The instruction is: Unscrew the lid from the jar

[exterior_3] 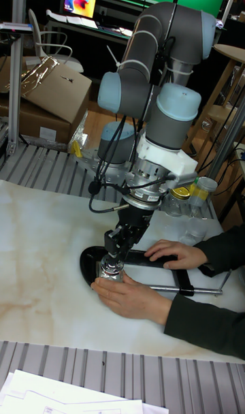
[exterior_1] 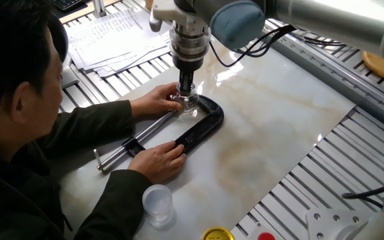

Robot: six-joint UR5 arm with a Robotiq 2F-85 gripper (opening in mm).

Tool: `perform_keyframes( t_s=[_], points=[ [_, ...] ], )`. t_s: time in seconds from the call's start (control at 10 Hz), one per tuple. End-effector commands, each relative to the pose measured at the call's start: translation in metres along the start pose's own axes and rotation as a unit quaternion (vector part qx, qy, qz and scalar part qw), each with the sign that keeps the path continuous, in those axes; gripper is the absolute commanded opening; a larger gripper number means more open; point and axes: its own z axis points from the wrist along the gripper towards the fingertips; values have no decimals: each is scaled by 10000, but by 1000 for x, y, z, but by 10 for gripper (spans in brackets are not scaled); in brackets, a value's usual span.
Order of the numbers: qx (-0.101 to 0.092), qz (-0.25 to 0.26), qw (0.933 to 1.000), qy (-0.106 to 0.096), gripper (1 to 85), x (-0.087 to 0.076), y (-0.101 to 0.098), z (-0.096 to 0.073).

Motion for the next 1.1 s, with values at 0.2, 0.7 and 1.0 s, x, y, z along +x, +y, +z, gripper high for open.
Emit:
perform_keyframes(
  t_s=[0.2, 0.7, 1.0],
  points=[
    [-323, -501, 9982, 31, 473, 3, 9, -8],
    [-525, -32, 9986, -84, 747, -6, -10, -17],
    [-859, 1531, 9843, -160, 753, -18, -9, 1]
  ],
)
